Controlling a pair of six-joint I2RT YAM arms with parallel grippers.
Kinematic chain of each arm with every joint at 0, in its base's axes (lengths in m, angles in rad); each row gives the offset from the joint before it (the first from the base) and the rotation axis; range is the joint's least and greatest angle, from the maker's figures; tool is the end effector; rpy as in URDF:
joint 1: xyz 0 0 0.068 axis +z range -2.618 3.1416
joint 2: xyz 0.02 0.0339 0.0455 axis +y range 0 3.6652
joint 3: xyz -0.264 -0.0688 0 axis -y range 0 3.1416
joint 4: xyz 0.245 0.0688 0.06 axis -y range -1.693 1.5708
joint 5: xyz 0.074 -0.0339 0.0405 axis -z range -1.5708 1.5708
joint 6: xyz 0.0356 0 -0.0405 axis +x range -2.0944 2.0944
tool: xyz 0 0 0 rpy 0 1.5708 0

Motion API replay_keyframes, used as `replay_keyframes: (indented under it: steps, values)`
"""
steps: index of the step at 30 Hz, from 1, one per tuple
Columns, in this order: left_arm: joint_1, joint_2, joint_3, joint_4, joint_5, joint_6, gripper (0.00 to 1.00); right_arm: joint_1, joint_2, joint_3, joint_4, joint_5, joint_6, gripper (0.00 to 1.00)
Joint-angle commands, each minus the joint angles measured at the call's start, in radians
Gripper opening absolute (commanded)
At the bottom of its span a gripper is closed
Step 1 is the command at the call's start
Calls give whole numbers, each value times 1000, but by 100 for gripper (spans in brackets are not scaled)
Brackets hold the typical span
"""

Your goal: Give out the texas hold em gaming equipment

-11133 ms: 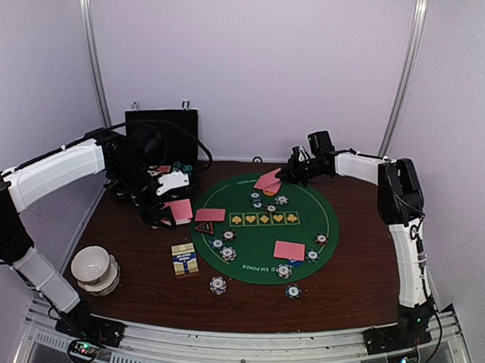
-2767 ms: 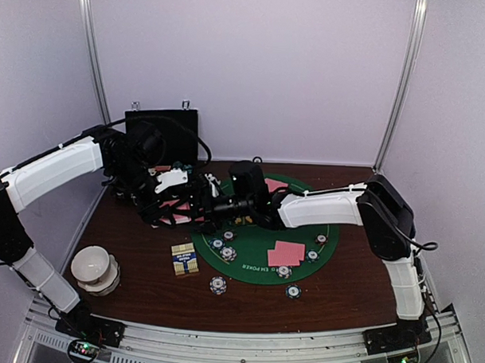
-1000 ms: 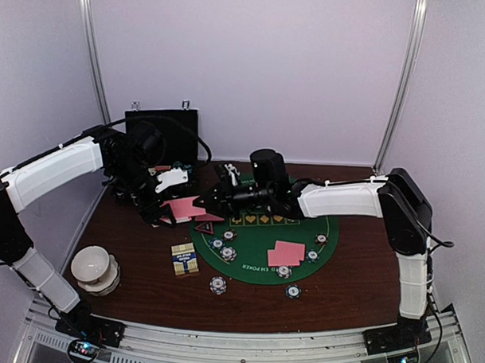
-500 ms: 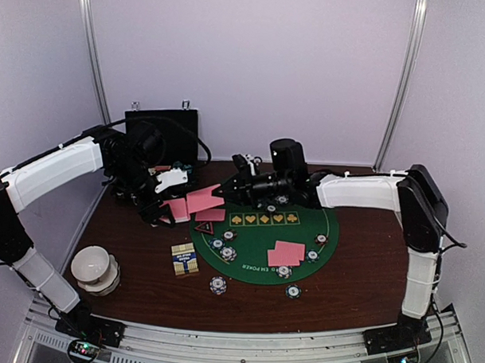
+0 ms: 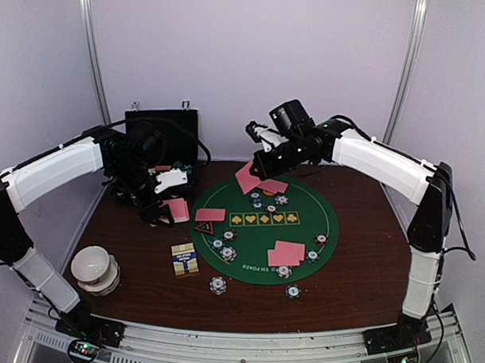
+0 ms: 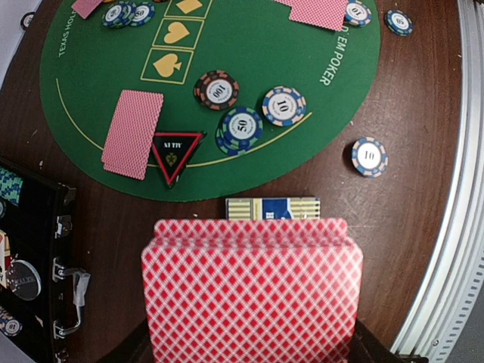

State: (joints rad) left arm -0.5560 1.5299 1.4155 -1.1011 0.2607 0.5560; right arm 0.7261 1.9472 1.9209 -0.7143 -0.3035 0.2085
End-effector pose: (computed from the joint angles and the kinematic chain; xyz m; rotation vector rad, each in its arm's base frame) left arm 0.2476 -0.1646 0.3073 1.5146 2.3141 -0.3625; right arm 0.3244 0.3022 0.3397 -0.7734 2.2871 0.8071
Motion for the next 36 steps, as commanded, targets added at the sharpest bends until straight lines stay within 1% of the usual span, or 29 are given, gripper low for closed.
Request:
replay_keyframes:
  steps: [1,3,7,11,18,23,26,30,31,33,34,36]
  values:
    - [9,-18,-9,13,-2,3,0,125,83,-11,-48,499,-456,0]
    - [10,-19,-9,14,0,3,0,151,95,-60,45,594,-558,0]
    - [11,-26,-7,11,10,4,0,178,125,-153,225,701,-700,0]
    - [12,-26,-4,8,12,4,0,186,161,-216,353,733,-806,0]
    - [11,-24,3,4,13,2,0,199,242,-272,538,758,-966,0]
    - [11,-27,7,-3,12,4,0,203,305,-260,601,751,-1031,0]
    - [11,-28,7,-5,7,5,0,204,333,-240,596,741,-1037,0]
    - [11,-34,2,-7,-1,6,0,209,337,-234,544,733,-1015,1]
    - [11,-34,1,-7,-1,7,0,211,330,-240,531,723,-998,8]
    - [11,-34,-1,-8,-1,8,0,215,302,-277,520,696,-977,30]
    - [12,-36,0,-8,-1,8,0,217,288,-298,527,686,-967,36]
    - [11,-33,3,-7,3,6,0,219,257,-334,538,674,-942,44]
